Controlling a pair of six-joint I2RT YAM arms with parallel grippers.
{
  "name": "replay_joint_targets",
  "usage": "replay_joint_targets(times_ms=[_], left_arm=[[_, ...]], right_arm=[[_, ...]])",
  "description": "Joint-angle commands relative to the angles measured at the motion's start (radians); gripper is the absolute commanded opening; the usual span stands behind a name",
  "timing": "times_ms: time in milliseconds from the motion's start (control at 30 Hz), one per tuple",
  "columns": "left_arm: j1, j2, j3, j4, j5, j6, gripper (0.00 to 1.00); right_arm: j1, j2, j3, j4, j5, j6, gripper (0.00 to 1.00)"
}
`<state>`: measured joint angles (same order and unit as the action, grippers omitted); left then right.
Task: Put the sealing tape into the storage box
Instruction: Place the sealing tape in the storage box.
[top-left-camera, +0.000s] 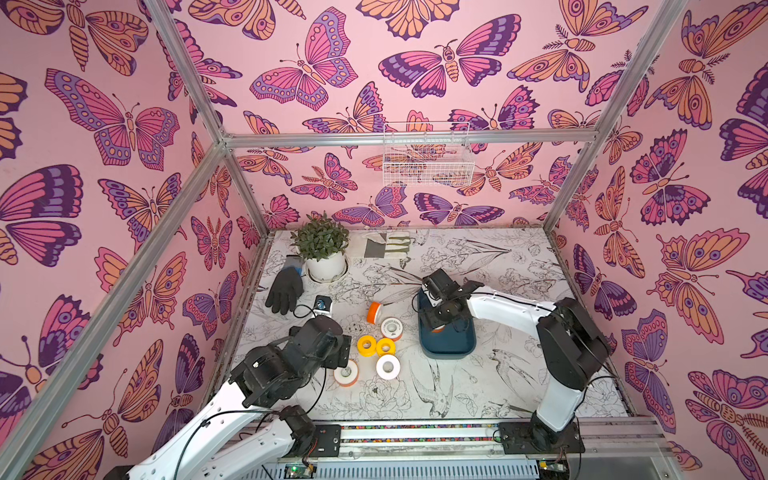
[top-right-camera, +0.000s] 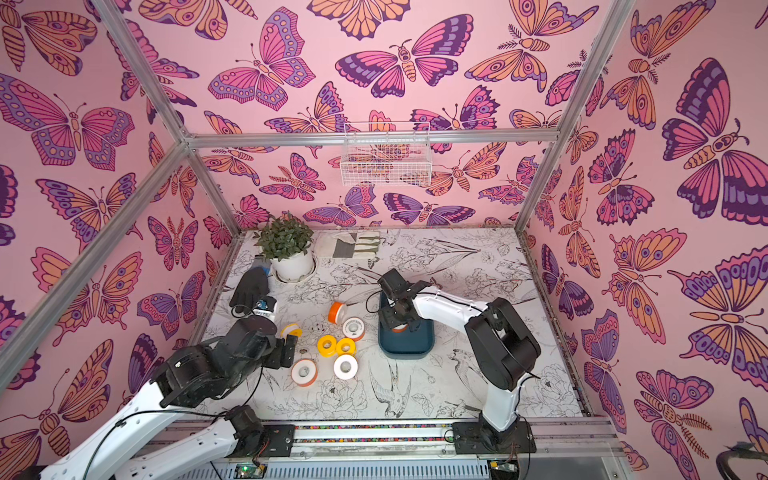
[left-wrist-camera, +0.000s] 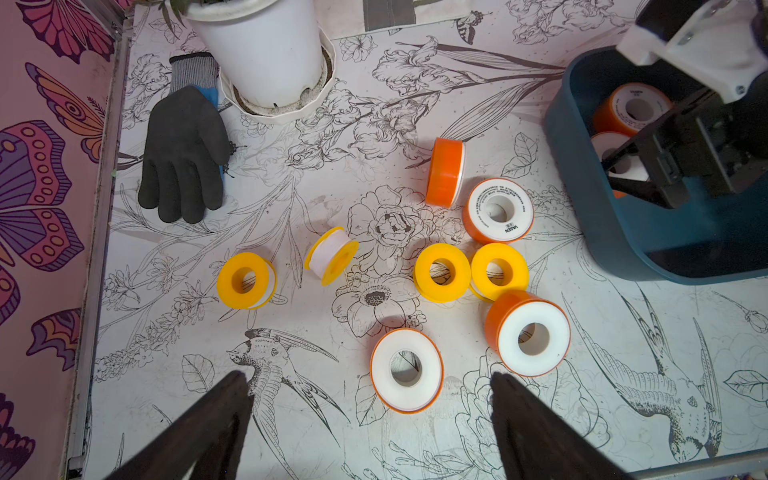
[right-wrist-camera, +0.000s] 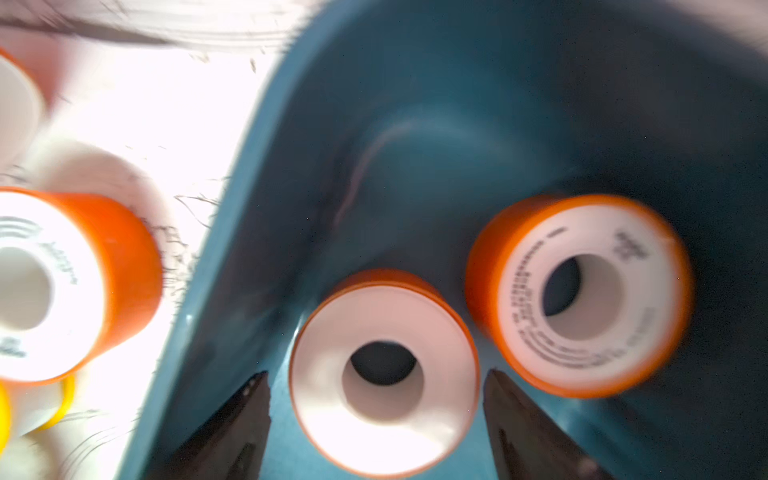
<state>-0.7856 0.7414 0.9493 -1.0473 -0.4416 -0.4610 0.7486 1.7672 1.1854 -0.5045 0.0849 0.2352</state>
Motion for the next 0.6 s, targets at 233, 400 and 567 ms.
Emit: replay_joint_targets(times_ms=[233,400,567], left_arm=[[0.005,-0.007,-0.015,0.001,-0.006,-0.001,0.94],[0.005,-0.003,-0.015,0.001,-0.008,-0.001,0.94],[0.005,0.002,-0.015,0.001,-0.007,-0.001,0.94]], right_arm=[[0.004,-0.19,-0.127,0.002,0.052,0.003,0.48],[0.004,-0.22,-0.189,0.017,0.02,0.017,0.14],[0.003,-0.204,-0.215,0.031,-0.049,0.026,0.1]])
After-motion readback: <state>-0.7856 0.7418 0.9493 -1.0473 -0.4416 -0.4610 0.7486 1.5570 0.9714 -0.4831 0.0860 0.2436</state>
